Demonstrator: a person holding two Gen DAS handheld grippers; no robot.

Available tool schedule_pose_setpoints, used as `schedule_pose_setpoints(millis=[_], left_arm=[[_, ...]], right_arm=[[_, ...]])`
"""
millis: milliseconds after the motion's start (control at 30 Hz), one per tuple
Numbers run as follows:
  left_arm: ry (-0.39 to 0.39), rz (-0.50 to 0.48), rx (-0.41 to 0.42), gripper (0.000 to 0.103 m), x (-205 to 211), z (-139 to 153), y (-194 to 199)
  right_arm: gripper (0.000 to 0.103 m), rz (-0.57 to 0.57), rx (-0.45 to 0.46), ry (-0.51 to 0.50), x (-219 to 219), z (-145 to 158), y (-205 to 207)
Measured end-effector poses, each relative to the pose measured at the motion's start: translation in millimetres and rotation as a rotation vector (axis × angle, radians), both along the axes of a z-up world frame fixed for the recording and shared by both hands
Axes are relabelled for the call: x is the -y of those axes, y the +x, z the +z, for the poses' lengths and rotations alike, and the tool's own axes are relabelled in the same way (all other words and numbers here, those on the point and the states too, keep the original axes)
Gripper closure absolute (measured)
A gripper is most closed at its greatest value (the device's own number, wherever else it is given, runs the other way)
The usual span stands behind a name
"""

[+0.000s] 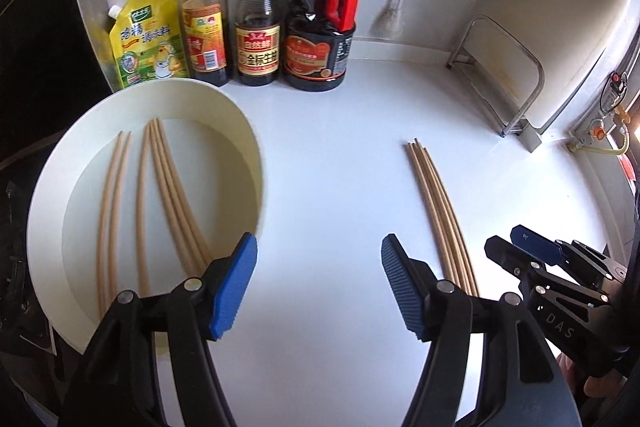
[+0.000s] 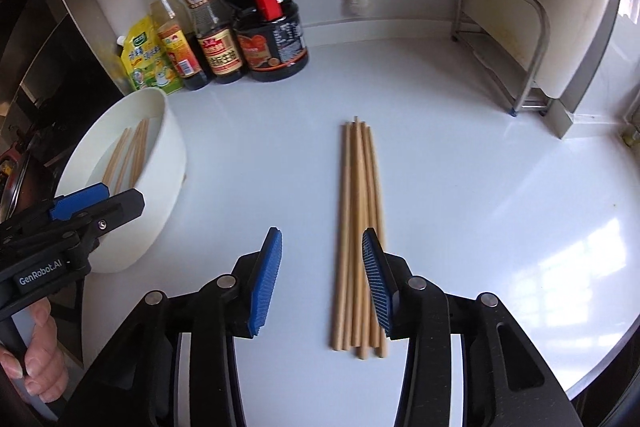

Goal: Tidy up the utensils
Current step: 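Move the open right tool back over the chopstick row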

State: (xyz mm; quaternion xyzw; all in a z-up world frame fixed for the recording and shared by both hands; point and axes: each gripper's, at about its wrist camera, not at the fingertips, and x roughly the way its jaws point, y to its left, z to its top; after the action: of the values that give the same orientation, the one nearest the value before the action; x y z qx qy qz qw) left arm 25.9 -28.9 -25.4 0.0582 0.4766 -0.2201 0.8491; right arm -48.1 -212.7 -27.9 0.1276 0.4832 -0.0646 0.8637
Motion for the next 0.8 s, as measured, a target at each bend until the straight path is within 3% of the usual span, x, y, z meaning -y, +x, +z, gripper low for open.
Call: schedule_pose_setpoints(millis=[367, 800], left_arm=[[0.013, -0.012, -0.062, 0.039, 59.1, -29.8, -4.2], [0.069, 0.024, -0.105, 0.039, 79.6, -67.8, 7.8]], right_arm=[[0.062, -0.031, -0.057, -0.023, 51.9, -43.8, -15.1], [0.062, 0.041, -0.075, -0.002, 54.6, -82.5, 12.5]])
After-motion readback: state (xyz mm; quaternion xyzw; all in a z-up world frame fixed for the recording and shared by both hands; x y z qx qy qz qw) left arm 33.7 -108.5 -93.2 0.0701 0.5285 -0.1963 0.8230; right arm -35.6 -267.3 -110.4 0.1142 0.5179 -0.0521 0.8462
